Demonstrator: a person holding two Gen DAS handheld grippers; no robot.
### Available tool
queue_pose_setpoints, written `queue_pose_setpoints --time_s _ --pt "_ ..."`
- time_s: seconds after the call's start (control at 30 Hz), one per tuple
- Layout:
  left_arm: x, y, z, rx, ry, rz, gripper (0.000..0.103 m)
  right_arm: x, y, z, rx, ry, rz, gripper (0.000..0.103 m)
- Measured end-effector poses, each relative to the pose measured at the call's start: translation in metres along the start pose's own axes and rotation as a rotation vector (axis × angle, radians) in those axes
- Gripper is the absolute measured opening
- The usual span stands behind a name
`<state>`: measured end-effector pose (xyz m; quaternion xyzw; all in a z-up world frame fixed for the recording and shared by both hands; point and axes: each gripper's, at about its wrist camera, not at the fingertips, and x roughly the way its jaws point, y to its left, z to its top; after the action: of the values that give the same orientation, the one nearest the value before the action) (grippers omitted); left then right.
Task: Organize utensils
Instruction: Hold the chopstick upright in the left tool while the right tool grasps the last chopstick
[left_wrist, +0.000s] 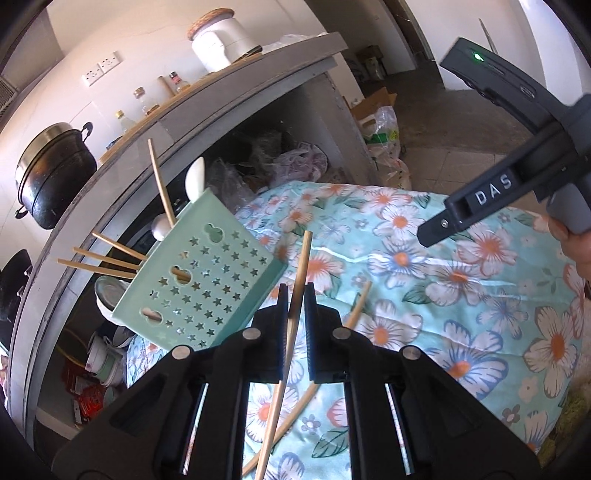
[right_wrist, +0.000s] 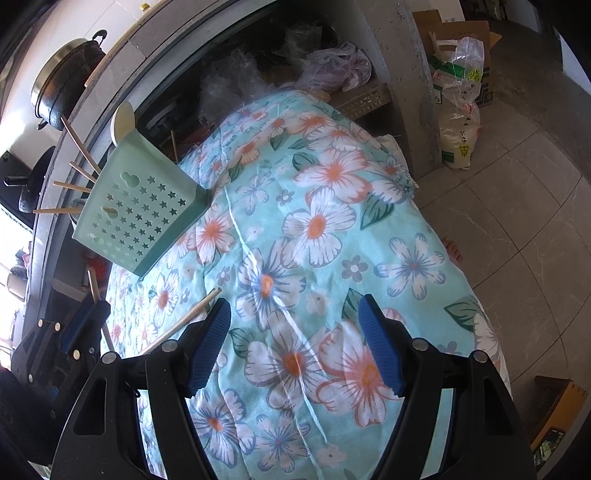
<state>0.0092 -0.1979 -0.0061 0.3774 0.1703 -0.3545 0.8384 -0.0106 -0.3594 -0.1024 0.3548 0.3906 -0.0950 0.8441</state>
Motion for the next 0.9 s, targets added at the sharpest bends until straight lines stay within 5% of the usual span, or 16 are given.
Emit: queue_pose_setpoints --time_s 0.9 --pt "0.0006 0.0066 0.0007 -0.019 -0.002 0.01 0.007 0.0013 0.0 -0.0005 0.004 0.004 0.002 0.07"
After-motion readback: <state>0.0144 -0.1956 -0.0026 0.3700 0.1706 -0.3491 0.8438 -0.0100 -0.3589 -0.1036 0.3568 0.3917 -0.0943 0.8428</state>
